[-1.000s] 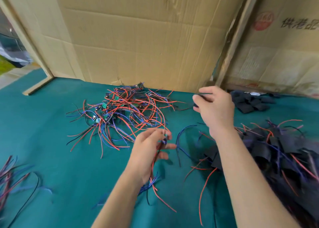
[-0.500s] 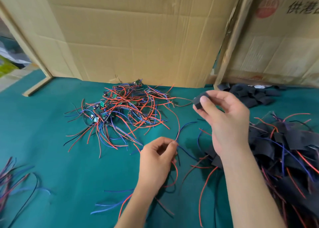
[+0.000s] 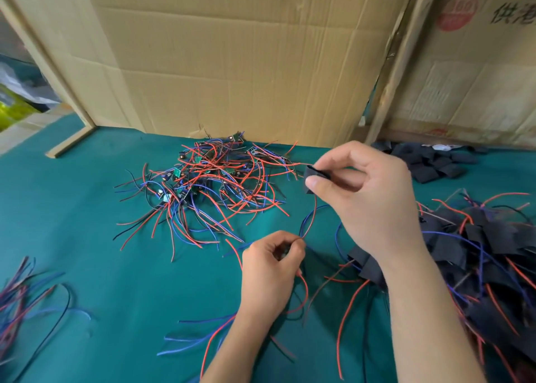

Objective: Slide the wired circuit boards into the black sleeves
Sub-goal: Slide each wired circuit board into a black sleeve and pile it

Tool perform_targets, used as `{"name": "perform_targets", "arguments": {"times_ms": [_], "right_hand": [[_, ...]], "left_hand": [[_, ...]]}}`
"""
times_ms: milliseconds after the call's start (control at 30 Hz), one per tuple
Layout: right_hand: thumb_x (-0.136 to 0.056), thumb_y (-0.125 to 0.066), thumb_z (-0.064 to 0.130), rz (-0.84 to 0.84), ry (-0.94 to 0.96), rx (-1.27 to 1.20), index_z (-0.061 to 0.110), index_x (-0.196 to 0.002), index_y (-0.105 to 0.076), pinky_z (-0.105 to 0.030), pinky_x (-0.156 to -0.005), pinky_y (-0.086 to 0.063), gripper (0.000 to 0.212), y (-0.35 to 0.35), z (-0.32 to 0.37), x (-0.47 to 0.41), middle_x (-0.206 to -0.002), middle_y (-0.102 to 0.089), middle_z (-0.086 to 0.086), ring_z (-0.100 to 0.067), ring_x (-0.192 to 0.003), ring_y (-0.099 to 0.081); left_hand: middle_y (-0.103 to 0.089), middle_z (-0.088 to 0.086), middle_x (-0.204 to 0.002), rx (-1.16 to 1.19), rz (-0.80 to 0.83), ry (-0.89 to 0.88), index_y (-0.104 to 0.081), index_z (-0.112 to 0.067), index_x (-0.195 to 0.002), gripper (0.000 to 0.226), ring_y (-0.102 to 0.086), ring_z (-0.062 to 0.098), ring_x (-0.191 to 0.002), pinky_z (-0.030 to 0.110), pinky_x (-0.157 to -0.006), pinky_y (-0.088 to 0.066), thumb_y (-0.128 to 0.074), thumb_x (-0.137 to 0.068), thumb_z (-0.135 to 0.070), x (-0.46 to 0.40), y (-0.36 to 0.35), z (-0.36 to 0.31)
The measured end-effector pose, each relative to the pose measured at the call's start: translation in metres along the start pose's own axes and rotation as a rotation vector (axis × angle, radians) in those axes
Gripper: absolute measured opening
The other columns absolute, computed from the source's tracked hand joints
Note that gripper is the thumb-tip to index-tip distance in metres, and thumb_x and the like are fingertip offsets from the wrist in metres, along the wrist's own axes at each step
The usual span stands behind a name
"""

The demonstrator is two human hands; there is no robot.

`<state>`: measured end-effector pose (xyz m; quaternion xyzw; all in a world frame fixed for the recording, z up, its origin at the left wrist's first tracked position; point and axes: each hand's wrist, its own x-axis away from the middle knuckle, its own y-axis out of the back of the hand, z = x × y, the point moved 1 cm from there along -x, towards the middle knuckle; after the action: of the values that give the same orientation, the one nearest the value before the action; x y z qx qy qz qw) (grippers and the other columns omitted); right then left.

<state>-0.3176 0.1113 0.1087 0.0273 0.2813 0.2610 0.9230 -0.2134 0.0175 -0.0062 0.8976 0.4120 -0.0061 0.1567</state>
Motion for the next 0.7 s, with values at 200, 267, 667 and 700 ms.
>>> {"name": "perform_targets", "arguments": {"times_ms": [200,267,667,700], "right_hand": [[-0.076,-0.084,0.001,0.014,-0.104,0.134,0.018,-0.091,-0.067,-0.018,-0.08,-0.057,0.028,-0.007,-0.022,0.003,-0.086,-0.073,0.01,-0.002,-0.082,-0.073],[-0.076,-0.085,0.005,0.015,-0.173,0.155,0.022,-0.092,-0.068,-0.025,-0.082,-0.059,0.03,-0.009,-0.031,0.005,-0.087,-0.073,0.007,-0.004,-0.079,-0.073],[-0.083,-0.08,-0.001,-0.225,-0.355,-0.264,0.012,-0.093,-0.071,-0.026,-0.069,-0.06,0.019,0.004,-0.037,0.001,-0.078,-0.072,0.0,-0.01,-0.074,-0.07],[-0.084,-0.079,-0.002,-0.243,-0.363,-0.294,0.011,-0.092,-0.07,-0.028,-0.07,-0.061,0.018,0.005,-0.037,0.001,-0.077,-0.072,0.001,-0.01,-0.073,-0.069]], "left_hand": [[-0.065,0.002,-0.056,0.091,0.025,0.036,-0.072,-0.021,-0.075,0.019,-0.053,0.012,-0.045,0.024,-0.052,-0.044,-0.068,-0.093,-0.016,-0.001,0.003,0.0],[-0.07,0.006,-0.063,0.191,0.078,0.07,-0.074,-0.016,-0.082,0.018,-0.055,0.015,-0.046,0.024,-0.051,-0.045,-0.065,-0.097,-0.016,-0.003,0.006,-0.005],[-0.065,0.032,-0.12,0.618,0.458,0.057,-0.061,0.011,-0.123,0.053,-0.068,0.037,-0.113,0.039,-0.099,-0.055,-0.063,-0.073,0.028,-0.027,0.045,-0.065],[-0.064,0.033,-0.123,0.655,0.497,0.069,-0.059,0.011,-0.125,0.057,-0.066,0.037,-0.115,0.041,-0.101,-0.054,-0.062,-0.07,0.026,-0.028,0.047,-0.068]]}}
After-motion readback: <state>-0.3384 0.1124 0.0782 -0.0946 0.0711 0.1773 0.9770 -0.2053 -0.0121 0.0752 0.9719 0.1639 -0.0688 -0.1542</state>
